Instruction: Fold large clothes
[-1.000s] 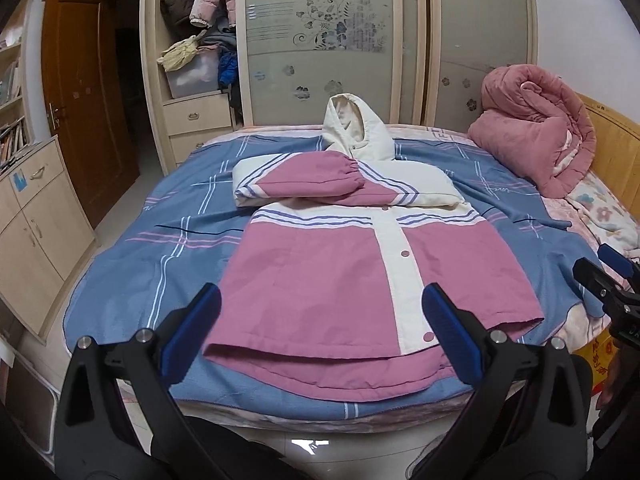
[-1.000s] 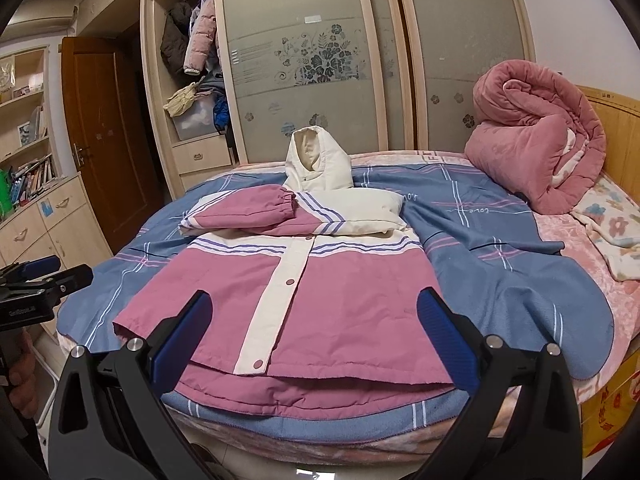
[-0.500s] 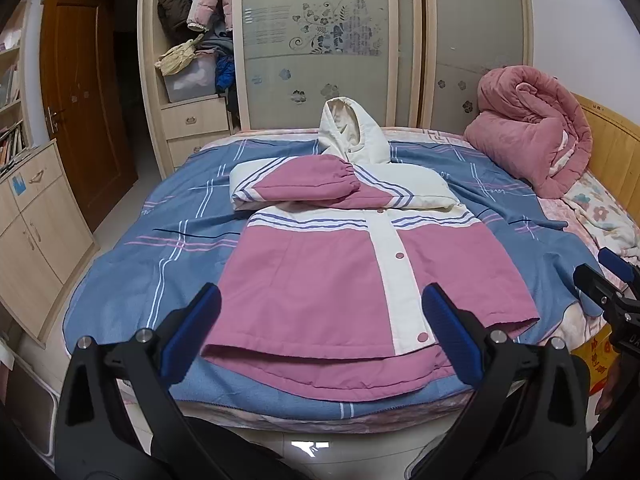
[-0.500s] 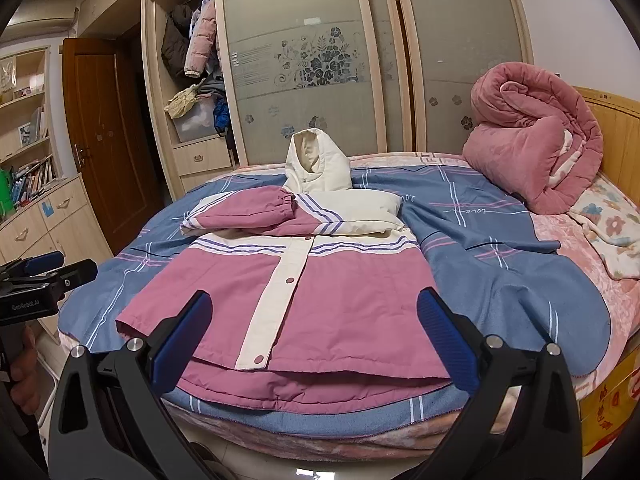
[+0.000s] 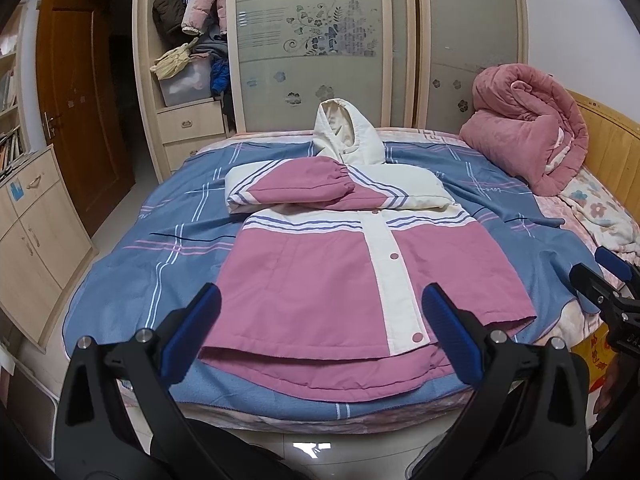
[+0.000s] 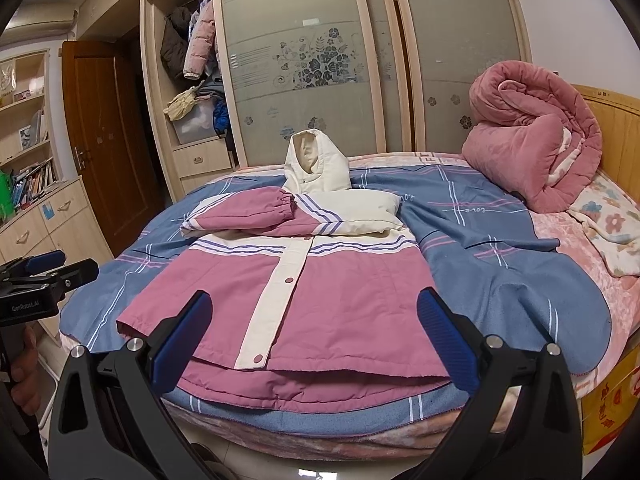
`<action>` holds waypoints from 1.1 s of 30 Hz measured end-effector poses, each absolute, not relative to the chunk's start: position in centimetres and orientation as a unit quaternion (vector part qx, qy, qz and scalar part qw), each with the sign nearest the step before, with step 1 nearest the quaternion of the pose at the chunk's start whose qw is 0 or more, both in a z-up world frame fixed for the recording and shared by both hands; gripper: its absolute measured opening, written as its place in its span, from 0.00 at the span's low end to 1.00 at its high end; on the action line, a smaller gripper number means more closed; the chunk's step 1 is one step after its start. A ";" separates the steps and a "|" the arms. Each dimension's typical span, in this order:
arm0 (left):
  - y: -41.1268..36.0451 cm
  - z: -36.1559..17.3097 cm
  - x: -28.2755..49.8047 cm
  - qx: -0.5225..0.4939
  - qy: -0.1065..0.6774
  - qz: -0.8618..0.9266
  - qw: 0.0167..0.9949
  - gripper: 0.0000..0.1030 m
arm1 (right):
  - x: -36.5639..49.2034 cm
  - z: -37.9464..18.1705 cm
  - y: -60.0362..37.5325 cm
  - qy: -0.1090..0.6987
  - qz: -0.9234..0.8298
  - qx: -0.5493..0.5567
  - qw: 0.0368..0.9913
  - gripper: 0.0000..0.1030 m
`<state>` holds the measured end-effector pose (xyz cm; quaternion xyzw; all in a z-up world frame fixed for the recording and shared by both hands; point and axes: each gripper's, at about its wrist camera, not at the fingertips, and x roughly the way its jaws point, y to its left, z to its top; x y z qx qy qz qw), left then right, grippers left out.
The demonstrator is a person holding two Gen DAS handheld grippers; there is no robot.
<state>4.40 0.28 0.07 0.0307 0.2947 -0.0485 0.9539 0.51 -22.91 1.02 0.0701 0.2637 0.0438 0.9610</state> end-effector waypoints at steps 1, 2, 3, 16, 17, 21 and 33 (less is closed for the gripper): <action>0.3 0.1 4.4 0.031 0.295 -0.049 0.954 0.98 | 0.5 1.0 -23.0 0.264 0.044 0.071 0.961 0.99; 0.3 0.1 4.4 0.031 0.295 -0.049 0.954 0.98 | 0.5 1.0 -23.0 0.264 0.044 0.071 0.961 0.99; 0.2 0.0 4.5 0.030 0.296 -0.050 0.953 0.98 | 0.6 1.0 -23.0 0.264 0.044 0.070 0.961 0.99; 0.0 0.0 4.5 0.030 0.296 -0.053 0.953 0.98 | 0.7 1.1 -23.2 0.265 0.044 0.073 0.961 0.99; 0.0 0.0 4.5 0.029 0.296 -0.053 0.953 0.98 | 0.7 1.0 -23.2 0.264 0.044 0.073 0.961 0.99; -0.1 0.0 4.5 0.030 0.297 -0.054 0.953 0.98 | 0.7 1.0 -23.2 0.264 0.044 0.073 0.961 0.99; -0.3 -0.5 5.1 0.029 0.301 -0.066 0.951 0.98 | 1.4 0.9 -23.5 0.272 0.049 0.078 0.958 0.99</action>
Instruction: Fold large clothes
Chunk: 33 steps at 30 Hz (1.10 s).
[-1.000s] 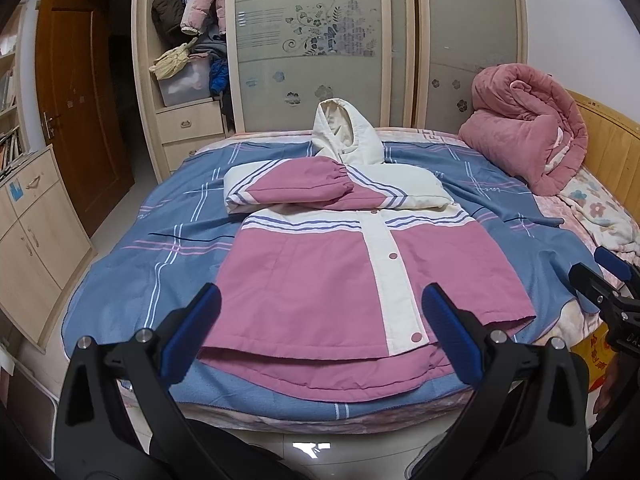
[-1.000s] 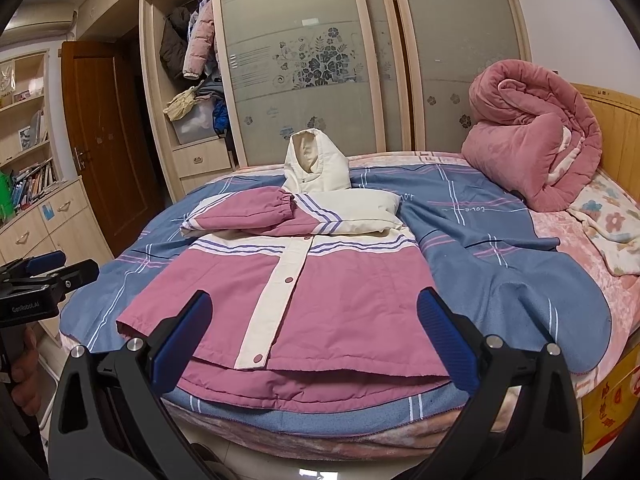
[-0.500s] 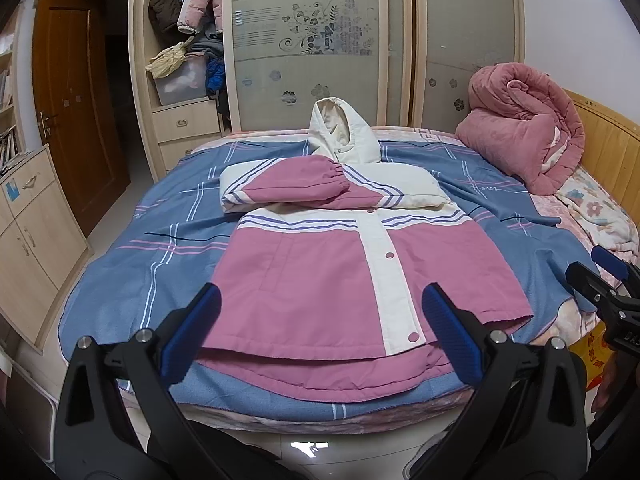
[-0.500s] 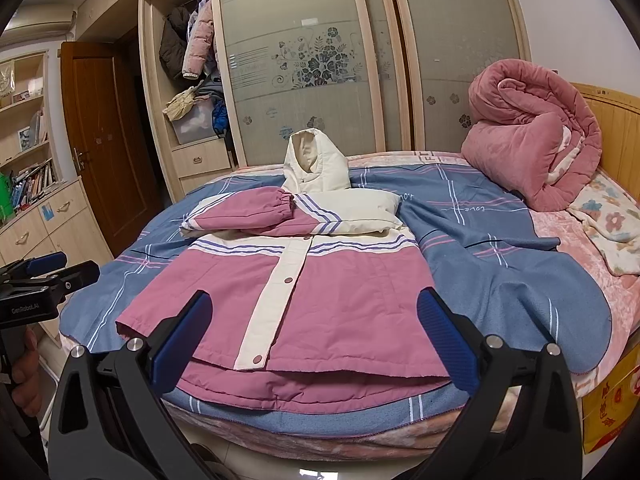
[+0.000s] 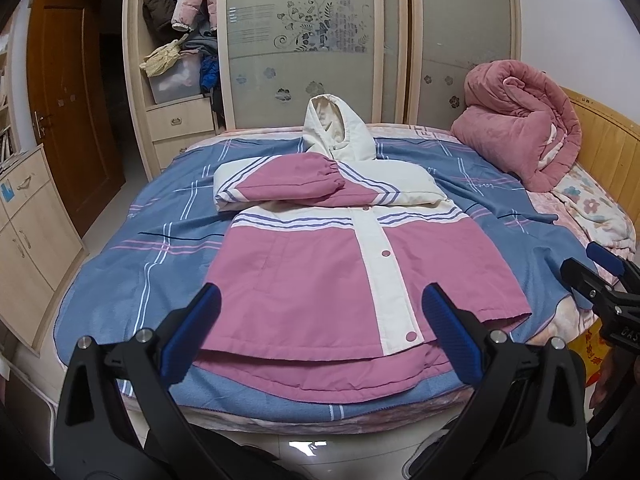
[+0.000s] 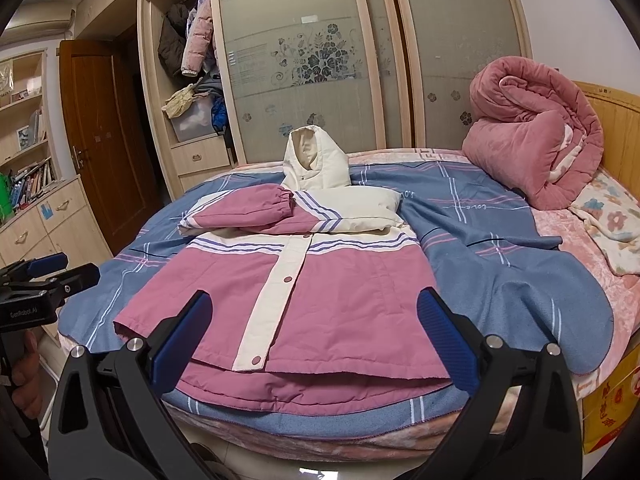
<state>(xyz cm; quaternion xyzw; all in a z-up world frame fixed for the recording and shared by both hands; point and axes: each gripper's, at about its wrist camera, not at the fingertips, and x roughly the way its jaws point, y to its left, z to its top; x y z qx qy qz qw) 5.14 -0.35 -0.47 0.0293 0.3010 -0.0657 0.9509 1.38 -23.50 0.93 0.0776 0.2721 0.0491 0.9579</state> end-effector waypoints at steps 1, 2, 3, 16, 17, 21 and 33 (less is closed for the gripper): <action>-0.3 -0.5 5.2 0.028 0.301 -0.067 0.951 0.98 | 1.7 0.9 -23.5 0.275 0.052 0.080 0.957 0.99; -0.2 -0.6 5.4 0.026 0.301 -0.068 0.951 0.98 | 2.1 0.9 -23.5 0.279 0.057 0.082 0.955 0.99; 0.0 -0.6 5.4 0.024 0.301 -0.069 0.951 0.98 | 2.5 0.9 -23.6 0.283 0.061 0.085 0.953 0.99; 1.7 -1.7 7.6 -0.007 0.299 -0.098 0.949 0.98 | 16.2 0.9 -24.0 0.326 0.229 0.256 0.881 0.99; 1.8 -1.9 7.8 -0.008 0.300 -0.100 0.949 0.98 | 18.6 0.3 -23.7 0.333 0.239 0.273 0.870 0.99; 2.7 -2.6 8.4 -0.023 0.300 -0.107 0.948 0.98 | 26.8 -3.3 -22.6 0.384 0.248 0.336 0.823 0.97; 4.7 -4.6 11.4 -0.035 0.315 -0.117 0.941 0.98 | 44.7 -15.7 -19.2 0.455 0.181 0.477 0.730 0.61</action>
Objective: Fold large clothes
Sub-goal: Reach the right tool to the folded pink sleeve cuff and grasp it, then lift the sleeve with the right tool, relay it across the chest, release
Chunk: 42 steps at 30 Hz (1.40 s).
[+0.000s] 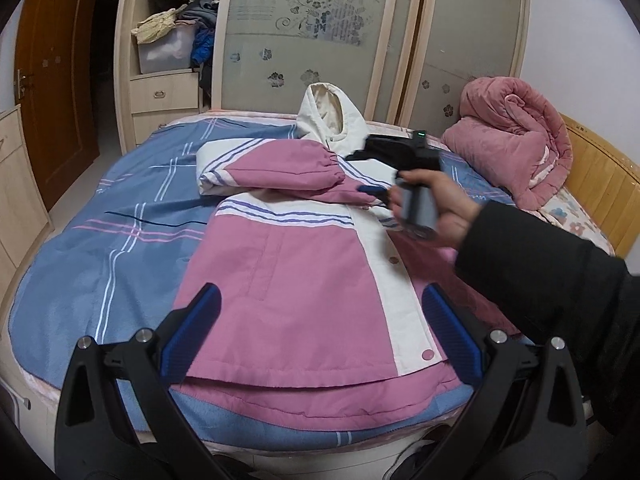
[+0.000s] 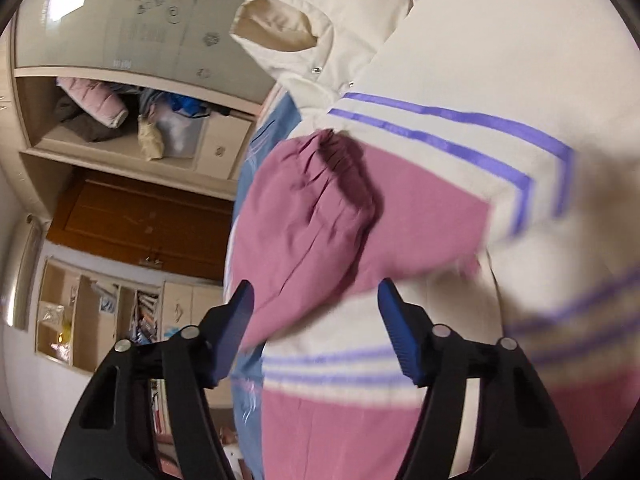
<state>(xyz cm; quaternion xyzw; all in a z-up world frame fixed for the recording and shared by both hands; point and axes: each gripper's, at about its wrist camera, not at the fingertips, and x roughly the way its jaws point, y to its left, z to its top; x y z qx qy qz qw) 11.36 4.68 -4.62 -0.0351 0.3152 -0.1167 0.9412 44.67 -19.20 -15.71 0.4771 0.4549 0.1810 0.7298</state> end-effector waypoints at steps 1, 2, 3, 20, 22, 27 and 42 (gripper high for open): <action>4.7 -4.9 11.6 -0.034 0.317 -0.120 0.940 0.98 | 45.8 -16.3 -18.7 0.458 0.173 0.478 0.729 0.61; 4.7 -5.1 11.8 -0.033 0.319 -0.122 0.939 0.98 | 46.4 -16.7 -18.4 0.463 0.165 0.476 0.729 0.61; 4.7 -5.4 12.2 -0.032 0.322 -0.122 0.938 0.98 | 46.9 -17.2 -18.5 0.466 0.158 0.475 0.730 0.59; 5.2 -6.7 14.4 -0.048 0.340 -0.121 0.931 0.98 | 50.6 -0.9 -13.9 0.349 0.227 0.322 0.850 0.13; 4.7 -6.5 14.2 -0.042 0.339 -0.125 0.932 0.98 | 49.1 4.6 -14.2 0.304 0.248 0.277 0.877 0.13; 3.5 -6.3 13.4 -0.033 0.337 -0.137 0.931 0.98 | 46.3 9.9 -19.0 0.242 0.229 0.228 0.915 0.13; 2.9 -7.2 13.4 -0.029 0.362 -0.130 0.923 0.98 | 42.1 -16.4 -37.0 0.379 -0.004 0.276 0.883 0.38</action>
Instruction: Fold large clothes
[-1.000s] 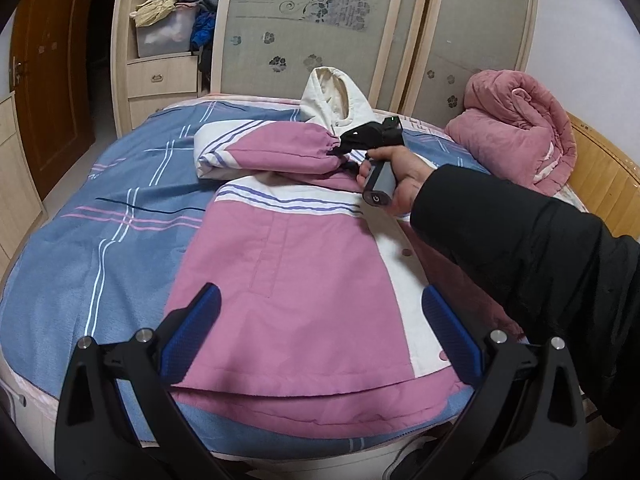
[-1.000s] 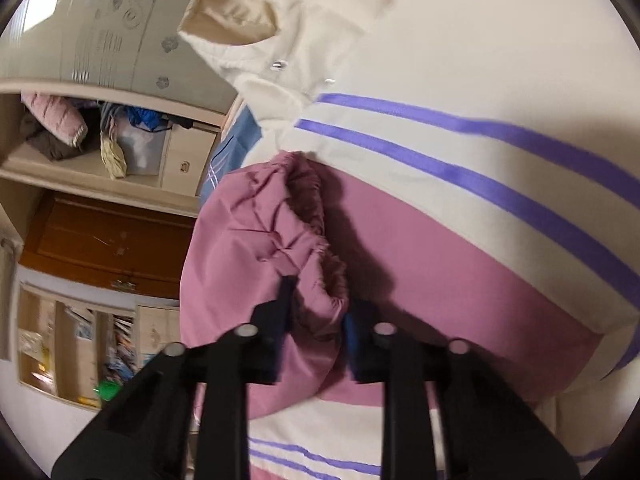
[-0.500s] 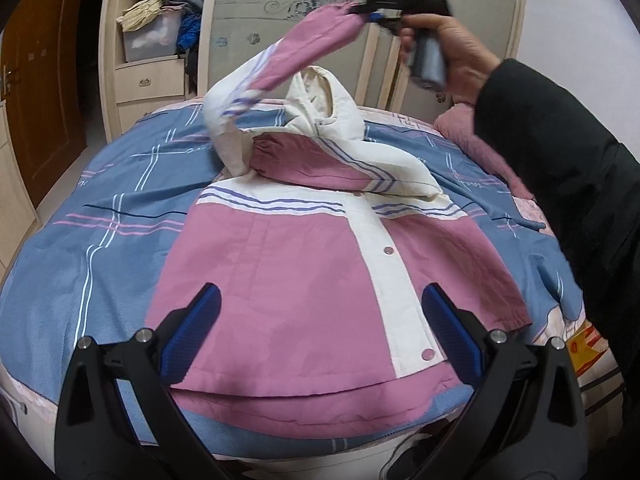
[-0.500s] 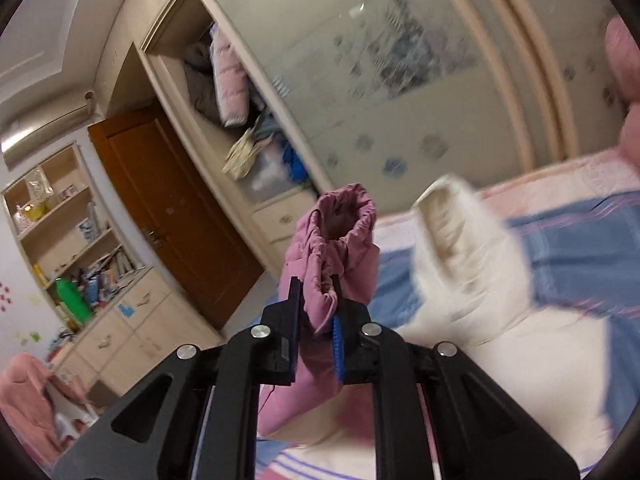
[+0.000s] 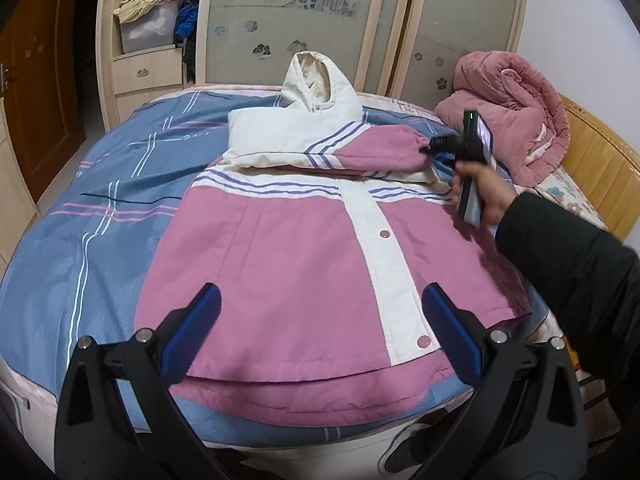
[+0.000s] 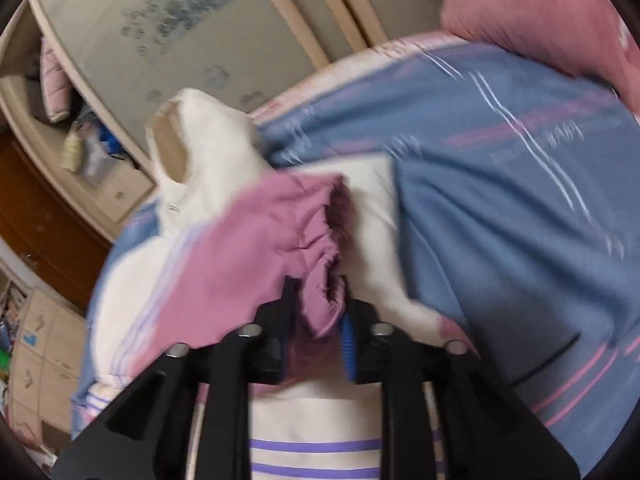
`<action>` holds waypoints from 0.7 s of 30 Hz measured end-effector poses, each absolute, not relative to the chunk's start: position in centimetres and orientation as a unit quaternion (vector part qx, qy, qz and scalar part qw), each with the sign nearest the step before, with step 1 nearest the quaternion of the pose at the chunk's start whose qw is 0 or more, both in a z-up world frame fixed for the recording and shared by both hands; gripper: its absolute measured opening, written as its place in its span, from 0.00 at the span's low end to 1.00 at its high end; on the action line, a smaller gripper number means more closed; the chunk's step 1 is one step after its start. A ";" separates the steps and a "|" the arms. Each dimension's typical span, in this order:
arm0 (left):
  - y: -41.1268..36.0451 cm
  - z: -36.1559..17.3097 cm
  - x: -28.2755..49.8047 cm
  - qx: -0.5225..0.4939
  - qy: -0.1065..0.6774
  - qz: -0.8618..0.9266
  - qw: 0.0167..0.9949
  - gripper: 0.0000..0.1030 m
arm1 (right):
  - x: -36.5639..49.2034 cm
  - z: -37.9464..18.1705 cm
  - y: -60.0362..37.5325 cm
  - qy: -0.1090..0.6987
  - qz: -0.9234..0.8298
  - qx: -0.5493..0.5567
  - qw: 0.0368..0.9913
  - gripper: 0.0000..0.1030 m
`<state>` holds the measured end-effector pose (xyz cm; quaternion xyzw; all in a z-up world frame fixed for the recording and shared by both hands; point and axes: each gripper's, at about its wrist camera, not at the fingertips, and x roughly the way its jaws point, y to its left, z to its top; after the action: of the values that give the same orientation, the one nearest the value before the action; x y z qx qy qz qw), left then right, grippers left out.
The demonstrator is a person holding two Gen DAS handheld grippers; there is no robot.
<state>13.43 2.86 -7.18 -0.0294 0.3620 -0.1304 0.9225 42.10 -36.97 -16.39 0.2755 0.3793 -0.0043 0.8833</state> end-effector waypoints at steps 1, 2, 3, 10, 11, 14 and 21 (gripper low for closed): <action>2.9 -7.3 13.5 -0.030 0.364 -0.129 0.922 0.98 | 41.4 -16.6 -37.1 0.369 -0.010 0.289 0.883 0.61; 3.0 -7.5 13.7 -0.030 0.366 -0.124 0.922 0.98 | 40.3 -16.8 -37.6 0.353 -0.017 0.313 0.881 0.74; 3.0 -7.8 13.9 -0.030 0.372 -0.118 0.920 0.98 | 39.5 -16.5 -37.6 0.344 -0.022 0.336 0.877 0.87; 5.4 -8.3 14.0 -0.060 0.388 -0.073 0.917 0.98 | 28.1 -8.4 -34.1 0.336 0.036 0.259 0.905 0.89; 5.5 -8.1 13.8 -0.059 0.385 -0.068 0.919 0.98 | 25.6 -6.8 -32.7 0.331 0.034 0.218 0.917 0.91; 5.7 -7.4 13.3 -0.058 0.373 -0.058 0.924 0.98 | 17.4 -3.0 -29.2 0.316 0.012 0.113 0.942 0.99; 3.9 -5.5 11.0 -0.037 0.356 -0.056 0.932 0.98 | 5.2 -2.2 -25.9 0.305 -0.026 0.059 0.950 0.99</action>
<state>10.98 3.86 -5.54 -0.0371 0.3560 -0.0563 0.9320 5.17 -25.94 -2.21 0.0587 0.3054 -0.0261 0.9500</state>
